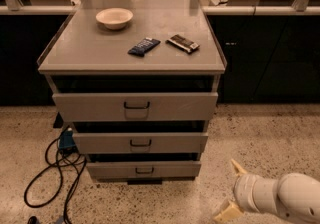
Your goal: Open bottom drawer
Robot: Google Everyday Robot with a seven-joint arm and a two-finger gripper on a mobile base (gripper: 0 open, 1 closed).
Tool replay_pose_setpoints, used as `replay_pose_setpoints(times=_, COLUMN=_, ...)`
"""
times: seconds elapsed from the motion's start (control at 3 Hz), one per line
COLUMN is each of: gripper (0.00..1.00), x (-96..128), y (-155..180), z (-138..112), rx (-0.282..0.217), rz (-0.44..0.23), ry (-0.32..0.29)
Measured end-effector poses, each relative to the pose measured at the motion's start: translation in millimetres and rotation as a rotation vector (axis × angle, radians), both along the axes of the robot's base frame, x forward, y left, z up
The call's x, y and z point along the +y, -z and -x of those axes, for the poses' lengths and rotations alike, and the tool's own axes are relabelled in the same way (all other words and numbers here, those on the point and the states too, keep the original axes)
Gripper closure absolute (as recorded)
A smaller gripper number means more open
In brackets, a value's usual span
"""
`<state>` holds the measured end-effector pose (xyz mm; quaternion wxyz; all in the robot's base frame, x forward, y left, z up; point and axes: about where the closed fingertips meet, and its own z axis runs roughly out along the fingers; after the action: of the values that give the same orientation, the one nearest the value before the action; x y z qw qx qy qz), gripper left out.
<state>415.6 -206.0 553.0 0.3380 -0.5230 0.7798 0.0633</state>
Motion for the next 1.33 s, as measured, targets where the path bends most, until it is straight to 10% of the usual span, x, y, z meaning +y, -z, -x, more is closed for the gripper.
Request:
replay_pose_setpoints(times=0.33, gripper=0.00, x=-35, y=11, z=-64, rx=0.022, rz=0.046, ry=0.103)
replay_pose_setpoints(times=0.67, gripper=0.00, x=-67, y=58, z=-103, rx=0.154, rz=0.049, ry=0.142)
replay_pose_setpoints(times=1.33, gripper=0.00, x=-156, y=149, z=-95, rx=0.414, rz=0.097, ry=0.136)
